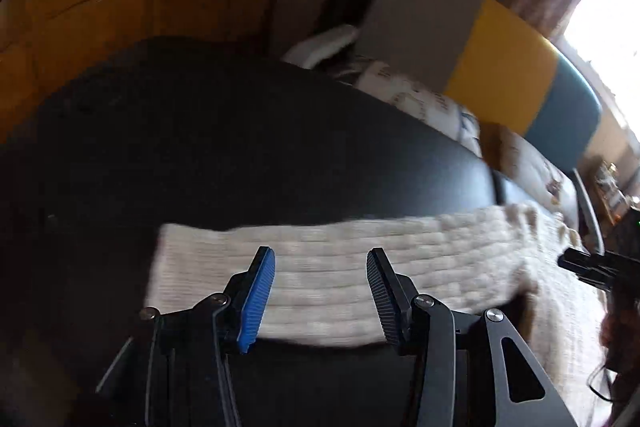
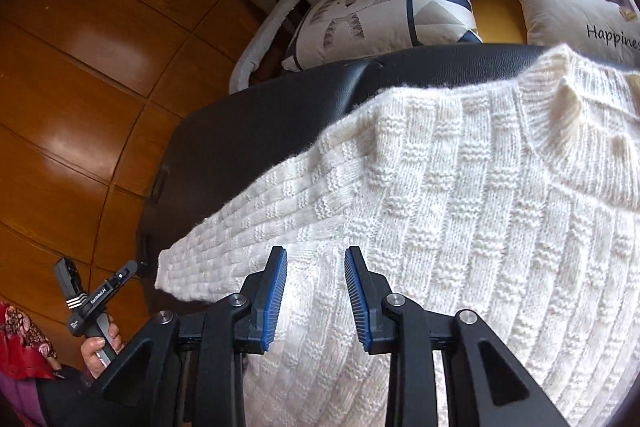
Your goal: Fold clothes
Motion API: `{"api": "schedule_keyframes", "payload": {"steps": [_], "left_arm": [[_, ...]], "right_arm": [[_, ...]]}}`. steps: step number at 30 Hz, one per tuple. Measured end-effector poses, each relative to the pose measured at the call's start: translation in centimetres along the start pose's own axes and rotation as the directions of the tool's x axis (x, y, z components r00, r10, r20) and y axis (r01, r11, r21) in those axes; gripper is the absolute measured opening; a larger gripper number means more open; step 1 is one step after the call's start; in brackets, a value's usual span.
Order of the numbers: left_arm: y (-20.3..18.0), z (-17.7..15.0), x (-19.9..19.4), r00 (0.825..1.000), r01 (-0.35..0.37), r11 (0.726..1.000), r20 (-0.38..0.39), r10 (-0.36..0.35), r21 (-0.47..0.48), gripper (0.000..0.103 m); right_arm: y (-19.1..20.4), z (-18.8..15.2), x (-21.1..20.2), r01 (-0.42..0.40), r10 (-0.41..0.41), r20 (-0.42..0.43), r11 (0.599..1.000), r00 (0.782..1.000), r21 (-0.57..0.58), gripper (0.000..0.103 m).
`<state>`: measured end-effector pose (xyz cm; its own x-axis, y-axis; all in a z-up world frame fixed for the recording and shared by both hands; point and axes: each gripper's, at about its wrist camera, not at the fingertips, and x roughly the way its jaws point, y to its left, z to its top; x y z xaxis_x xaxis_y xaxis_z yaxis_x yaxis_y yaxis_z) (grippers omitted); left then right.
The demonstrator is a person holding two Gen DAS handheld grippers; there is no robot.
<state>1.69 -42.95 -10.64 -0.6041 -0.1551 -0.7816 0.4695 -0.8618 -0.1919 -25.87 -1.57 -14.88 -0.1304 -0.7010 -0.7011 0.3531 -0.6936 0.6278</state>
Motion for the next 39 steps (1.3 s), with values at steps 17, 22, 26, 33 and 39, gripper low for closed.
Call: {"api": "schedule_keyframes", "payload": {"steps": [17, 22, 26, 33, 39], "left_arm": [[4.6, -1.6, 6.5, 0.989, -0.127, 0.991, -0.07, 0.129, 0.033, 0.006], [5.4, 0.7, 3.3, 0.993, -0.087, 0.993, 0.079, 0.092, -0.074, 0.004], [6.2, 2.3, 3.1, 0.984, -0.133, 0.986, 0.103, 0.143, -0.097, 0.003], [7.7, 0.8, 8.5, 0.941, -0.339, 0.94, -0.039, 0.337, -0.047, 0.003], [7.9, 0.2, 8.1, 0.951, -0.31, 0.948, -0.043, 0.307, -0.079, 0.004]], "right_arm": [[1.0, 1.5, -0.4, 0.121, -0.121, 0.027, 0.993, 0.992, -0.01, 0.03], [0.9, 2.7, -0.3, 0.202, -0.2, 0.052, 0.979, 0.978, -0.035, 0.03], [0.7, 4.2, 1.3, 0.281, -0.277, 0.06, 0.958, 0.959, -0.056, 0.03], [-0.2, 5.9, 4.7, 0.416, -0.411, 0.073, 0.905, 0.909, -0.084, 0.024], [-0.4, 6.2, 4.3, 0.387, -0.382, 0.062, 0.919, 0.922, -0.081, 0.027]]}}
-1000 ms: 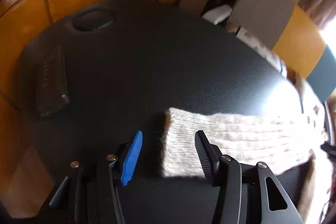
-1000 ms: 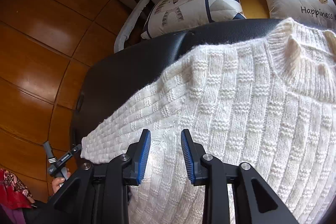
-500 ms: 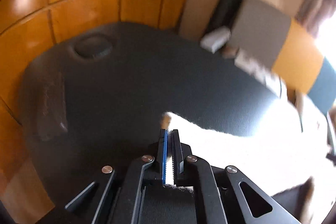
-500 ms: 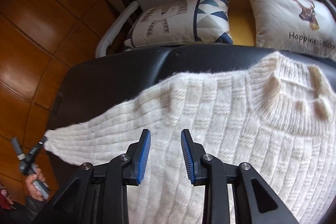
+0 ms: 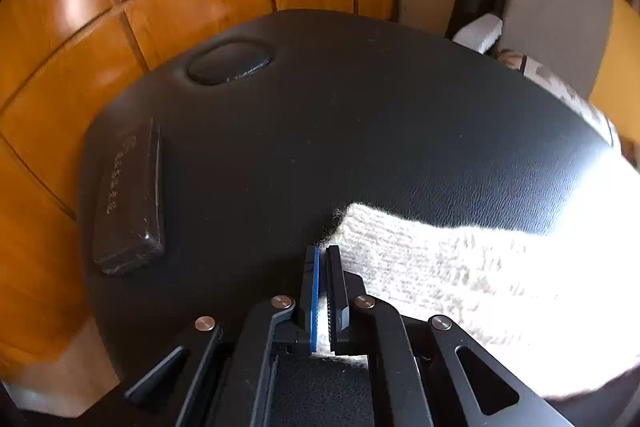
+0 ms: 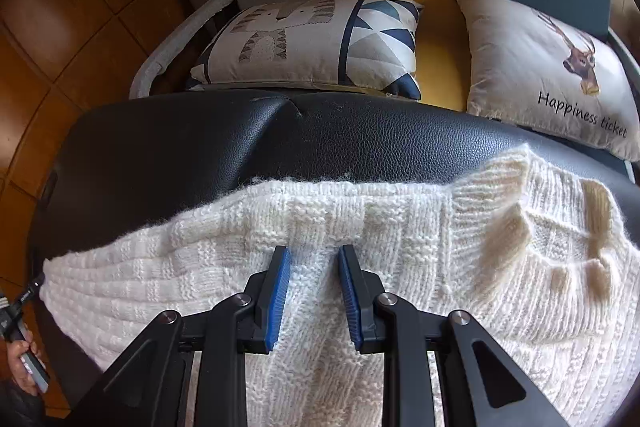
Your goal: Fold clothes
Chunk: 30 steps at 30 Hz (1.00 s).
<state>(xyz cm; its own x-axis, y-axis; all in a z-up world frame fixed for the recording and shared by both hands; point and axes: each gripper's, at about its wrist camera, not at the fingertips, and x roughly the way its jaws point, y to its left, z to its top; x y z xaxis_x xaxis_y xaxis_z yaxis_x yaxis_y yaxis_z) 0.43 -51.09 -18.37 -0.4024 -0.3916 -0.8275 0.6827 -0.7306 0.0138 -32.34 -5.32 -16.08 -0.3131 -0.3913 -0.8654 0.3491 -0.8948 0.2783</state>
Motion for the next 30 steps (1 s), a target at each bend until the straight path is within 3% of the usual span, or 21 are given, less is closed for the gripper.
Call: {"api": "schedule_keyframes", "payload": {"steps": [3, 6, 9, 11, 14, 17, 19, 23, 25, 30], "left_arm": [[0.4, 2.0, -0.6, 0.996, 0.084, 0.994, -0.004, -0.084, -0.065, 0.005], [0.8, 1.9, -2.8, 0.993, 0.115, 0.989, 0.024, -0.113, -0.092, 0.006], [0.3, 0.9, -5.8, 0.975, 0.219, 0.972, 0.062, -0.214, -0.085, 0.01], [-1.2, -0.3, -7.7, 0.948, 0.315, 0.947, 0.065, -0.311, -0.059, 0.015], [-6.6, -3.2, -10.8, 0.887, 0.46, 0.886, 0.014, -0.462, 0.065, 0.017], [-13.8, -6.8, -12.5, 0.809, 0.588, 0.787, -0.108, -0.578, 0.189, 0.017], [-18.5, -8.9, -13.0, 0.771, 0.636, 0.728, -0.178, -0.611, 0.255, 0.017], [-26.1, -11.4, -12.8, 0.729, 0.684, 0.653, -0.281, -0.624, 0.324, 0.02], [-28.2, -12.8, -12.8, 0.722, 0.691, 0.639, -0.309, -0.619, 0.338, 0.022], [-30.0, -13.6, -11.7, 0.749, 0.662, 0.674, -0.33, -0.575, 0.328, 0.018]], "right_arm": [[0.0, -0.7, -1.4, -0.034, 0.034, 0.01, 0.999, 0.999, 0.006, 0.029], [1.1, -2.8, -3.4, -0.096, 0.097, 0.017, 0.994, 0.995, -0.054, 0.029], [2.6, -5.6, -4.9, -0.104, 0.105, -0.003, 0.985, 0.994, -0.137, 0.029], [3.0, -7.7, -5.7, -0.109, 0.108, -0.018, 0.981, 0.994, -0.16, 0.029], [2.9, -10.9, -6.8, -0.13, 0.125, -0.038, 0.979, 0.991, -0.156, 0.029], [2.0, -14.0, -7.8, -0.146, 0.14, -0.052, 0.981, 0.989, -0.125, 0.029], [1.2, -15.8, -8.4, -0.126, 0.121, -0.048, 0.985, 0.992, -0.118, 0.029], [-0.4, -18.2, -9.6, -0.08, 0.078, -0.027, 0.991, 0.997, -0.106, 0.029], [-1.2, -19.0, -10.0, -0.064, 0.063, -0.013, 0.993, 0.998, -0.096, 0.029], [-2.6, -20.0, -10.6, -0.048, 0.049, 0.01, 0.995, 0.999, -0.089, 0.029]]}}
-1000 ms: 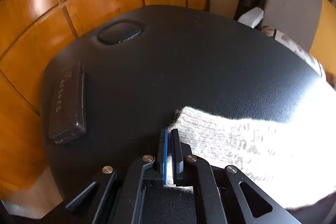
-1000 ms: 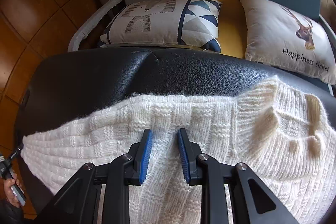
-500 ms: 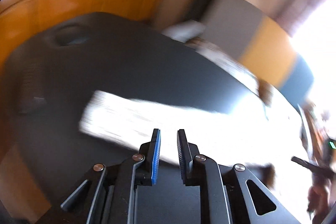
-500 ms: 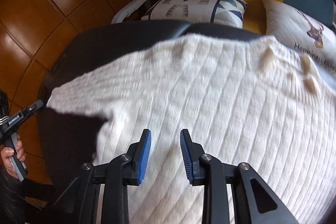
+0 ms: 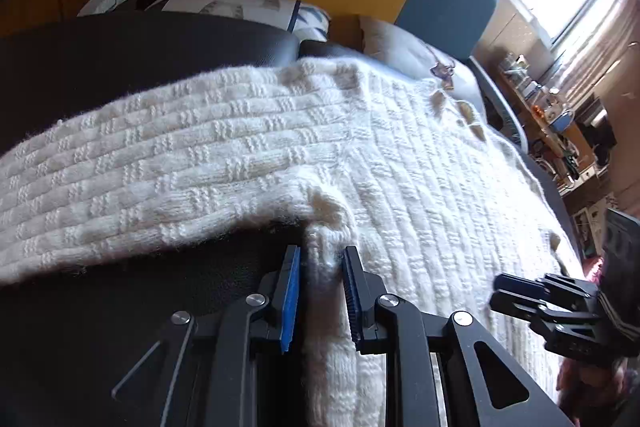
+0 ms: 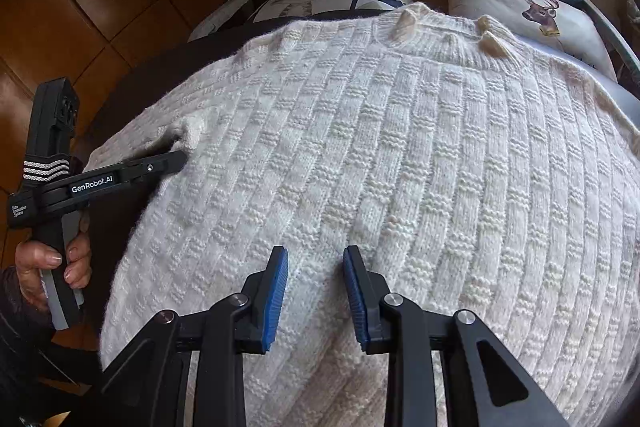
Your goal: Fold clothes
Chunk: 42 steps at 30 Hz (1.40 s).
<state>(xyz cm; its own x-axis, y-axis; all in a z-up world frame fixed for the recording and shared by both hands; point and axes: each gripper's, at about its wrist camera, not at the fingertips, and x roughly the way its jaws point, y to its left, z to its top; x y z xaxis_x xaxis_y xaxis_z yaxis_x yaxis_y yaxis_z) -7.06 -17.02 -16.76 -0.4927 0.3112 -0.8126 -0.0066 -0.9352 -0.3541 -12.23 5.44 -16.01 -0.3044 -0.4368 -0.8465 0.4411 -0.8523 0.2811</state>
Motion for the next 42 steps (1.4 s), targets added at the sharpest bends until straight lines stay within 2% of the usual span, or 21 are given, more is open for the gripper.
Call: {"api": "schedule_keyframes", "payload": {"steps": [1, 4, 6, 8, 10, 12, 14, 15, 17, 19, 21, 24, 27, 30, 32, 34, 36, 38, 41, 42], "left_arm": [[-0.1, -0.2, 0.0, 1.0, 0.011, 1.0, -0.001, -0.011, 0.002, 0.009], [0.4, -0.8, 0.1, 0.999, -0.054, 0.998, 0.008, 0.054, 0.023, 0.007], [1.4, -0.9, 0.3, 0.995, -0.097, 0.995, 0.008, 0.097, 0.023, 0.007], [1.4, -0.6, 0.4, 0.994, -0.111, 0.993, 0.01, 0.111, 0.028, 0.006], [1.3, -0.3, 0.4, 0.992, -0.123, 0.992, 0.011, 0.123, 0.032, 0.007], [1.1, -0.4, -0.5, 0.994, -0.11, 0.994, 0.013, 0.11, 0.001, 0.012], [1.1, -0.6, -1.7, 0.996, -0.084, 0.995, 0.022, 0.085, -0.053, 0.025], [0.9, -0.9, -2.5, 0.996, -0.069, 0.995, 0.043, 0.072, -0.066, 0.027], [0.1, -1.5, -3.8, 0.996, -0.03, 0.997, 0.08, 0.036, -0.07, 0.031], [-1.3, -2.2, -4.7, 0.995, 0.018, 0.998, 0.103, -0.013, -0.052, 0.035], [-4.1, -2.9, -4.3, 0.994, 0.019, 0.999, 0.107, -0.022, 0.031, 0.038], [-8.8, -3.8, -2.8, 0.996, 0.037, 0.986, 0.075, -0.049, 0.161, 0.038], [-13.7, -4.2, -0.1, 0.996, 0.081, 0.963, 0.008, -0.086, 0.256, 0.038], [-17.9, -4.2, 2.1, 0.994, 0.111, 0.942, -0.046, -0.102, 0.316, 0.038], [-20.2, -3.9, 3.4, 0.992, 0.124, 0.93, -0.068, -0.107, 0.345, 0.038], [-22.0, -3.5, 4.7, 0.991, 0.125, 0.922, -0.085, -0.1, 0.367, 0.041], [-23.3, -2.8, 6.0, 0.992, 0.115, 0.922, -0.099, -0.084, 0.37, 0.041], [-24.5, -1.9, 7.2, 0.992, 0.107, 0.917, -0.101, -0.074, 0.384, 0.041], [-26.3, -0.8, 9.1, 0.996, 0.048, 0.899, -0.084, -0.013, 0.435, 0.041], [-26.7, -0.6, 9.8, 0.997, 0.024, 0.892, -0.081, 0.014, 0.45, 0.041]], "right_arm": [[-0.1, -0.2, -0.1, 0.012, -0.012, 0.002, 1.0, 1.0, -0.008, 0.029], [-0.4, -1.0, -0.1, 0.081, -0.081, -0.008, 0.996, 0.997, -0.032, 0.027], [-0.8, -1.2, -0.2, 0.075, -0.075, 0.004, 0.997, 0.997, -0.018, 0.026], [-0.7, -1.3, -0.4, 0.074, -0.073, 0.016, 0.997, 0.997, -0.019, 0.026], [-1.2, -2.0, -1.4, 0.024, -0.025, 0.034, 1.0, 0.999, 0.012, 0.029], [-2.2, -3.0, -2.8, -0.053, 0.049, 0.064, 0.996, 0.997, 0.07, 0.029], [-5.1, -5.1, -5.2, -0.165, 0.143, 0.131, 0.969, 0.981, 0.183, 0.031], [-7.0, -6.7, -6.6, -0.215, 0.176, 0.173, 0.945, 0.969, 0.247, 0.031], [-11.3, -10.2, -9.6, -0.313, 0.225, 0.261, 0.872, 0.939, 0.376, 0.033], [-16.0, -14.6, -13.1, -0.366, 0.185, 0.373, 0.785, 0.909, 0.501, 0.033], [-20.5, -19.3, -16.5, -0.401, 0.095, 0.471, 0.683, 0.877, 0.611, 0.034], [-26.3, -26.1, -21.2, -0.422, -0.098, 0.544, 0.523, 0.833, 0.74, 0.037], [-30.5, -31.2, -24.3, -0.439, -0.262, 0.553, 0.387, 0.791, 0.811, 0.037], [-34.0, -34.7, -26.3, -0.484, -0.397, 0.55, 0.26, 0.735, 0.835, 0.037], [-36.1, -36.1, -27.0, -0.496, -0.465, 0.518, 0.181, 0.718, 0.85, 0.037], [-37.8, -36.8, -27.0, -0.498, -0.5, 0.487, 0.124, 0.716, 0.859, 0.037], [-39.3, -37.1, -26.9, -0.506, -0.519, 0.476, 0.094, 0.71, 0.857, 0.034], [-40.2, -36.9, -26.9, -0.515, -0.538, 0.474, 0.084, 0.697, 0.853, 0.035], [-41.2, -35.4, -26.7, -0.489, -0.543, 0.451, 0.084, 0.709, 0.868, 0.035], [-41.5, -34.8, -26.6, -0.471, -0.537, 0.442, 0.092, 0.719, 0.877, 0.034]]}}
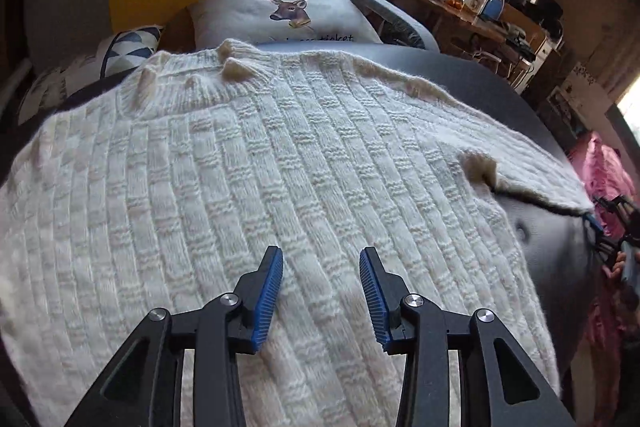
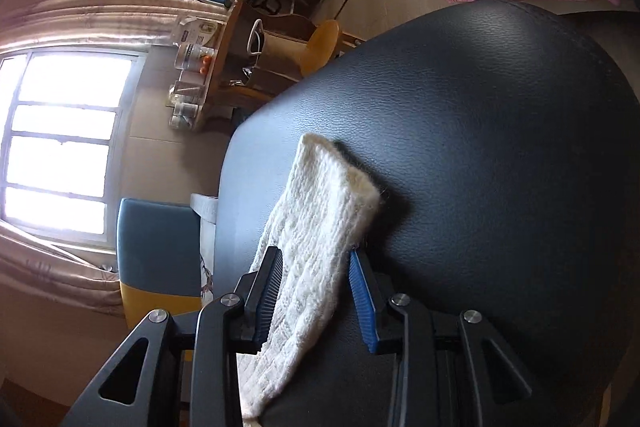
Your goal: Fold clothes
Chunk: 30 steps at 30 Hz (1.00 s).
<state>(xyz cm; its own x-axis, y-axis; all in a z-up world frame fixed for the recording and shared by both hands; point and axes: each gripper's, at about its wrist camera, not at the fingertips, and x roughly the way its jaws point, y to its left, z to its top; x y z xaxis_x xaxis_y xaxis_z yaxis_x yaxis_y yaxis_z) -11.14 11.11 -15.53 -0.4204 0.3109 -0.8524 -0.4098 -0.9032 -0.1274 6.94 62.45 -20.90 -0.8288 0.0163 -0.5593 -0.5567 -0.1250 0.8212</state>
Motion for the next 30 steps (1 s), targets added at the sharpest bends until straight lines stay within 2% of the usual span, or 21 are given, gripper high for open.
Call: {"api": "schedule_keyframes", "payload": {"steps": [2, 4, 5, 7, 11, 17, 20, 24, 28, 30], "left_arm": [[-0.3, 0.2, 0.9, 1.0, -0.015, 1.0, -0.008, 0.015, 0.019, 0.041], [-0.6, 0.1, 1.5, 0.999, -0.039, 0.998, 0.0, 0.039, 0.045, 0.04], [-0.8, -0.1, 1.6, 0.998, -0.06, 0.996, 0.014, 0.059, 0.063, 0.039], [-1.0, -0.5, 1.6, 0.997, -0.075, 0.995, 0.03, 0.073, 0.069, 0.038], [-1.0, -0.7, 1.5, 0.997, -0.078, 0.994, 0.035, 0.076, 0.072, 0.037], [-1.1, -0.6, 1.5, 0.997, -0.07, 0.996, 0.026, 0.069, 0.057, 0.037], [-0.9, -0.4, 1.5, 0.998, -0.056, 0.998, 0.012, 0.055, 0.042, 0.037], [-0.4, -0.1, 1.6, 1.0, -0.027, 1.0, -0.006, 0.027, 0.012, 0.037], [-0.1, 0.1, 1.5, 1.0, -0.005, 1.0, -0.018, 0.005, -0.015, 0.037], [0.6, 0.4, 1.4, 0.999, 0.03, 0.998, -0.032, -0.032, -0.059, 0.037]], "right_arm": [[0.9, 0.2, 0.8, 0.033, -0.034, -0.023, 0.998, 0.999, -0.053, 0.027], [1.5, 0.1, 1.9, 0.054, -0.057, -0.036, 0.994, 0.998, -0.097, 0.01], [1.7, 0.2, 2.3, 0.054, -0.059, -0.038, 0.992, 0.998, -0.112, 0.007], [2.2, 0.2, 3.0, 0.051, -0.057, -0.043, 0.988, 0.997, -0.143, 0.007], [5.3, -0.7, 2.7, -0.035, 0.017, -0.072, 0.968, 0.997, -0.249, 0.007], [12.0, -4.7, 2.9, -0.159, 0.087, -0.185, 0.891, 0.979, -0.425, 0.007], [15.0, -7.7, 4.1, -0.216, 0.096, -0.262, 0.849, 0.96, -0.482, 0.007], [18.1, -12.8, 7.0, -0.28, 0.08, -0.372, 0.805, 0.925, -0.523, 0.007], [19.9, -18.7, 10.7, -0.323, 0.032, -0.478, 0.777, 0.878, -0.54, 0.007], [20.6, -21.7, 12.4, -0.342, 0.001, -0.526, 0.76, 0.851, -0.552, 0.007]]}}
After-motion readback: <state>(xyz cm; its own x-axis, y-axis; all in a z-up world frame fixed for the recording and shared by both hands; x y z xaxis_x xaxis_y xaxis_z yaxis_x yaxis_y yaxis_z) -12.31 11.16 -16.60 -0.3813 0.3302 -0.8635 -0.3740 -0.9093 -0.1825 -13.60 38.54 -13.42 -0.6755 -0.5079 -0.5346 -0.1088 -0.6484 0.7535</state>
